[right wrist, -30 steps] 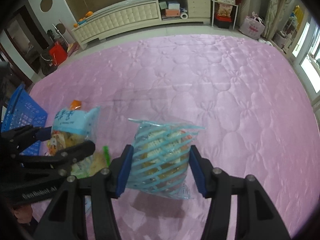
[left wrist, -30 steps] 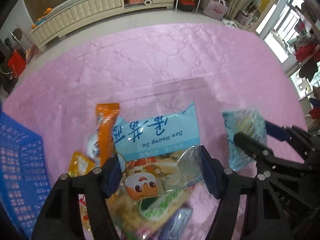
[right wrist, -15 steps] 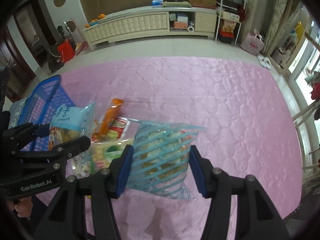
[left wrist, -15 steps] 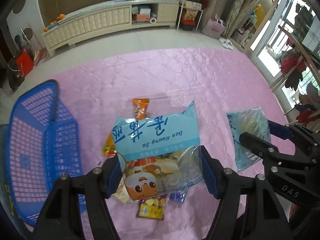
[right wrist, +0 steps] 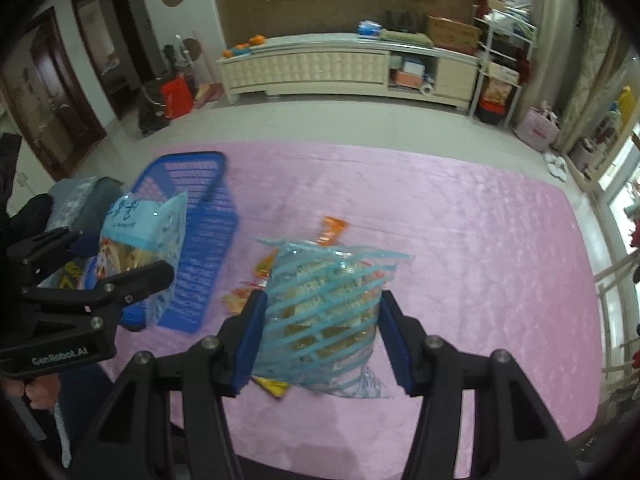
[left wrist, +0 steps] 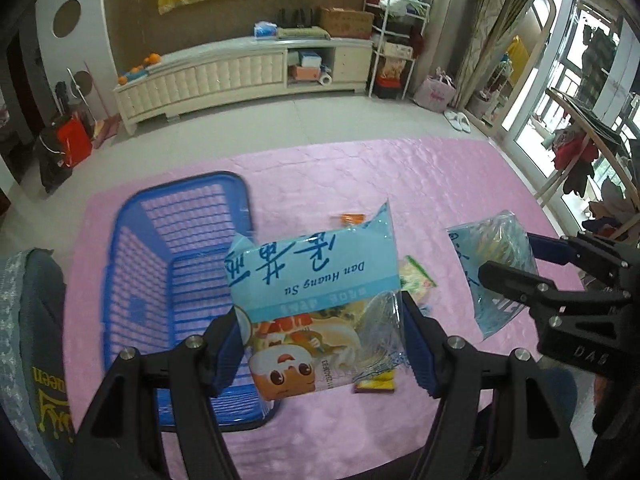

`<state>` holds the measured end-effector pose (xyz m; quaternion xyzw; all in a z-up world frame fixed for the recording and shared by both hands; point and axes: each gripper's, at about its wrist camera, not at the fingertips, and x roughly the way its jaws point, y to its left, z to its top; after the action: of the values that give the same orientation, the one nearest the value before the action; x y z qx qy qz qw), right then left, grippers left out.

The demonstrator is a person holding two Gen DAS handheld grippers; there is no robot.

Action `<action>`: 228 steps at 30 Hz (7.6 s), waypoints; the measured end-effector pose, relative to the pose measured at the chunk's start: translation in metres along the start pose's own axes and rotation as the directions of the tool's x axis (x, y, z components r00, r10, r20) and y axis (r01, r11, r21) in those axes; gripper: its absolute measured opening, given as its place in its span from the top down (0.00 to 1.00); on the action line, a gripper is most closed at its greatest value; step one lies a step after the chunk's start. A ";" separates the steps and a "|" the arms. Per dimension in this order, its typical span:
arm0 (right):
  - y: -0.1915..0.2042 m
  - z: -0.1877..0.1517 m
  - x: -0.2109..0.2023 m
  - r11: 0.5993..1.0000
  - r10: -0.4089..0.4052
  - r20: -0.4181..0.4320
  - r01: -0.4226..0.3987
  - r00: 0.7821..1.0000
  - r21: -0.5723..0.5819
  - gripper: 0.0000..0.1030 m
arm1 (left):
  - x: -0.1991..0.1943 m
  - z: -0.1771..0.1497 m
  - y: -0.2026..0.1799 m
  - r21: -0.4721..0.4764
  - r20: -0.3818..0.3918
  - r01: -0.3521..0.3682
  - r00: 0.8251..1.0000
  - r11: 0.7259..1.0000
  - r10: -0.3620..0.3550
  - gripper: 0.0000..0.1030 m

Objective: Organize snacks
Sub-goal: 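Carry the blue cake pack over the basket with the left tool while the right tool carries the mesh bag, then open the left gripper to drop the blue cake pack into the basket, then lower the mesh bag into the basket and open the right gripper, then move the left tool to the green-labelled cracker pack and grasp it, then carry the cracker pack into the basket and open the left gripper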

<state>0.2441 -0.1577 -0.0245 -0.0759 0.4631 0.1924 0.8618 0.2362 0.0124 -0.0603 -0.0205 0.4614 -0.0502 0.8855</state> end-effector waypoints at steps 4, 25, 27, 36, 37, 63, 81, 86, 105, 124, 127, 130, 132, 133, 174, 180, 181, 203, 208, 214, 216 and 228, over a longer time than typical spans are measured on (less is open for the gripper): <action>0.029 0.006 -0.004 0.998 0.000 0.043 0.003 0.999 -0.055 0.42 | -0.020 -0.010 0.022 0.020 0.018 -0.035 0.999 0.999 0.035 0.36; 0.132 0.064 0.073 0.968 0.129 -0.028 -0.132 0.991 -0.215 0.42 | -0.005 0.001 0.150 -0.102 0.031 -0.069 0.997 0.992 0.073 0.36; 0.134 0.068 0.081 0.966 0.121 -0.037 -0.126 0.992 -0.226 0.42 | 0.002 0.004 0.155 -0.101 0.022 -0.070 0.997 0.992 0.073 0.36; 0.140 0.085 0.109 0.960 0.107 -0.064 -0.120 0.992 -0.252 0.42 | 0.028 0.010 0.160 -0.099 -0.004 -0.032 0.999 0.995 0.032 0.35; 0.141 0.085 0.112 0.960 0.104 -0.068 -0.118 0.992 -0.256 0.42 | 0.030 0.013 0.161 -0.089 -0.006 -0.036 0.999 0.995 0.035 0.35; 0.120 0.097 0.112 0.982 0.086 -0.070 -0.097 0.994 -0.162 0.41 | 0.034 0.018 0.162 -0.058 -0.023 -0.057 0.998 0.997 0.056 0.32; 0.166 0.107 0.152 0.963 -0.020 -0.139 -0.019 0.990 -0.269 0.38 | 0.028 0.005 0.199 -0.114 0.001 -0.071 0.997 0.991 0.072 0.32; 0.170 0.103 0.147 0.939 -0.136 -0.038 0.117 0.990 -0.323 0.00 | 0.023 0.002 0.199 -0.124 0.015 -0.062 0.998 0.990 0.064 0.32; 0.115 0.050 0.051 0.986 -0.064 -0.011 0.061 0.998 -0.154 0.00 | -0.035 -0.030 0.123 -0.042 0.067 -0.045 0.997 0.998 0.048 0.32; 0.038 -0.024 -0.012 0.997 -0.072 0.001 0.072 0.997 -0.016 0.00 | -0.047 -0.060 0.034 0.061 0.070 0.012 0.997 0.998 -0.016 0.32; 0.026 -0.034 -0.018 0.997 -0.077 -0.002 0.077 0.997 -0.008 0.00 | -0.041 -0.061 0.019 0.077 0.061 0.021 0.998 0.997 -0.025 0.32; 0.011 -0.044 -0.020 0.996 -0.084 -0.008 0.084 0.996 0.007 0.00 | -0.032 -0.062 0.004 0.102 0.044 0.029 0.998 0.994 -0.034 0.32; 0.000 -0.050 -0.019 0.996 -0.082 -0.016 0.083 0.996 0.020 0.00 | -0.026 -0.062 -0.007 0.119 0.032 0.036 0.999 0.992 -0.040 0.32; -0.004 -0.052 -0.019 0.996 -0.083 -0.020 0.083 0.996 0.025 0.00 | -0.024 -0.063 -0.011 0.124 0.028 0.041 0.999 0.991 -0.045 0.32; -0.132 -0.090 0.078 0.970 -0.090 -0.041 0.097 0.995 0.225 0.00 | 0.146 -0.021 -0.143 0.625 -0.246 0.121 0.968 0.771 0.048 0.26; -0.139 -0.096 0.087 0.963 -0.160 -0.076 0.173 0.984 0.208 0.00 | 0.175 -0.014 -0.153 0.656 -0.300 0.143 0.950 0.741 0.081 0.26; -0.143 -0.098 0.088 0.961 -0.139 -0.080 0.154 0.987 0.228 0.00 | 0.178 -0.012 -0.156 0.661 -0.306 0.148 0.948 0.736 0.083 0.26; -0.151 -0.101 0.097 0.951 -0.057 -0.139 0.096 0.989 0.293 0.00 | 0.210 -0.010 -0.164 0.638 -0.429 0.260 0.901 0.725 0.055 0.50; -0.151 -0.101 0.103 0.948 -0.036 -0.157 0.084 0.987 0.308 0.00 | 0.205 -0.017 -0.164 0.621 -0.428 0.243 0.902 0.745 0.063 0.51; -0.150 -0.102 0.104 0.948 -0.033 -0.169 0.085 0.985 0.308 0.00 | 0.191 -0.022 -0.159 0.558 -0.408 0.213 0.912 0.802 0.042 0.51; -0.148 -0.103 0.103 0.949 -0.036 -0.164 0.085 0.986 0.302 0.00 | 0.183 -0.024 -0.154 0.531 -0.389 0.202 0.921 0.823 0.025 0.51; -0.118 -0.081 0.086 0.947 0.087 -0.103 -0.050 0.991 0.317 0.00 | 0.073 -0.027 -0.103 0.403 -0.180 0.076 0.984 0.912 -0.002 0.51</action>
<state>0.2716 -0.2682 -0.1469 0.0672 0.5393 0.1416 0.8274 0.2487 -0.0976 -0.1270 0.1600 0.5166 -0.1647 0.8249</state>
